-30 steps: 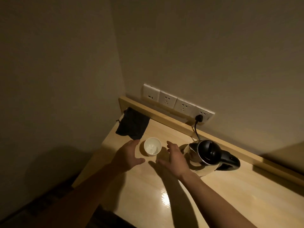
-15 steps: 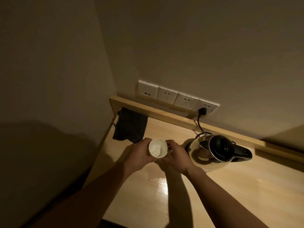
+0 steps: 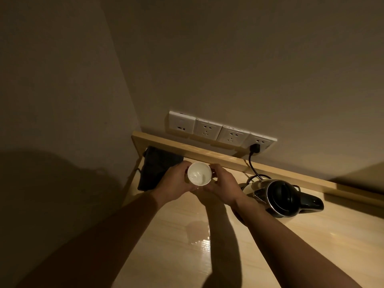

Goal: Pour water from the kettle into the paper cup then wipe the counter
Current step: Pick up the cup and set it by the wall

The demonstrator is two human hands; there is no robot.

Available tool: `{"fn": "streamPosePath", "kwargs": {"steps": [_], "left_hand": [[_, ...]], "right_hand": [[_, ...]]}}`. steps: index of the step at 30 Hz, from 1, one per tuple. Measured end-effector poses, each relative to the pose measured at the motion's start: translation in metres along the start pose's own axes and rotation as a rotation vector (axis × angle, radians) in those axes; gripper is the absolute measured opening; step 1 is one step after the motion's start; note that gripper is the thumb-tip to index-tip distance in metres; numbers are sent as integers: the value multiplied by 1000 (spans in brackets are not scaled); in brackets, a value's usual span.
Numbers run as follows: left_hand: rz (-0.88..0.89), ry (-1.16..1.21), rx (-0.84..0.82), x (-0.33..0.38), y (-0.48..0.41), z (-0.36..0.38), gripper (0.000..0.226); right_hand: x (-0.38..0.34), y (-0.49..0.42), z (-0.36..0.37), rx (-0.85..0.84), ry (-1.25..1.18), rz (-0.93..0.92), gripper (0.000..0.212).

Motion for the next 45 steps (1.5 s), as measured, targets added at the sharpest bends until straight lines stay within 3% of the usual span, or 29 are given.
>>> {"fn": "streamPosePath", "kwargs": {"steps": [23, 29, 35, 41, 45], "left_hand": [[112, 49, -40, -18, -54, -11, 69], [143, -244, 111, -54, -45, -33, 48], [231, -553, 124, -79, -50, -27, 63], [225, -652, 171, -95, -54, -11, 66], [249, -717, 219, -101, -59, -13, 80]], "right_hand": [[8, -40, 15, 78, -26, 75, 81], [34, 65, 22, 118, 17, 162, 95], [79, 163, 55, 57, 418, 152, 132], [104, 171, 90, 0, 544, 170, 137], [113, 174, 100, 32, 603, 143, 136]]}}
Point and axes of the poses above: each hand's wrist, its own y-axis away from the middle knuckle, its own z-axis out of the palm, x = y × z, the point moved 9 cm from there along -y, towards the middle knuckle, and after that the axes turned 7 degrees about x, right-handed, at the moved point
